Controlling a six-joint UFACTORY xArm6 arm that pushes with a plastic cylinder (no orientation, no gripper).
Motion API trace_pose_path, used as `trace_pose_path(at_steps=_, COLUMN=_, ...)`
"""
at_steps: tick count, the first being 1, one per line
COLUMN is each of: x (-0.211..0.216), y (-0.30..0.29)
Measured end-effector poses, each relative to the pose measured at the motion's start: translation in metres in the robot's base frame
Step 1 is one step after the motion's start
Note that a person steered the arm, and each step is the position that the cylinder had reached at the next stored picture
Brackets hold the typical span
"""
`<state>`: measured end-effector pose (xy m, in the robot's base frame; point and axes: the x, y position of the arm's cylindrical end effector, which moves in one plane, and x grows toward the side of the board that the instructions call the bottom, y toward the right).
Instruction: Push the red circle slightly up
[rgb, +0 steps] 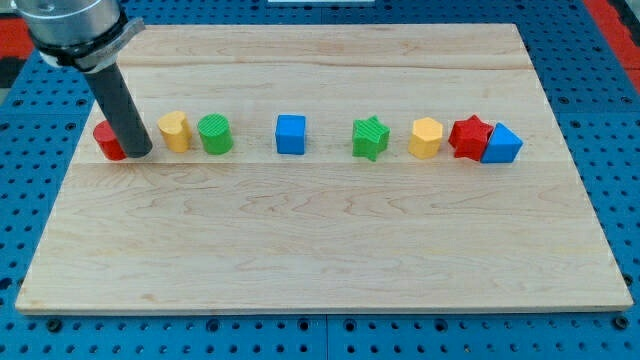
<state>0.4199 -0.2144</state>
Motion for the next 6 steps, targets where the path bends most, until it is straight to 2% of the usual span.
trace_pose_path(at_steps=1, x=0.066, y=-0.002)
trace_pose_path(at_steps=3, x=0.049, y=-0.022)
trace_pose_path(at_steps=5, x=-0.002, y=-0.038)
trace_pose_path(at_steps=6, x=0.018, y=-0.043)
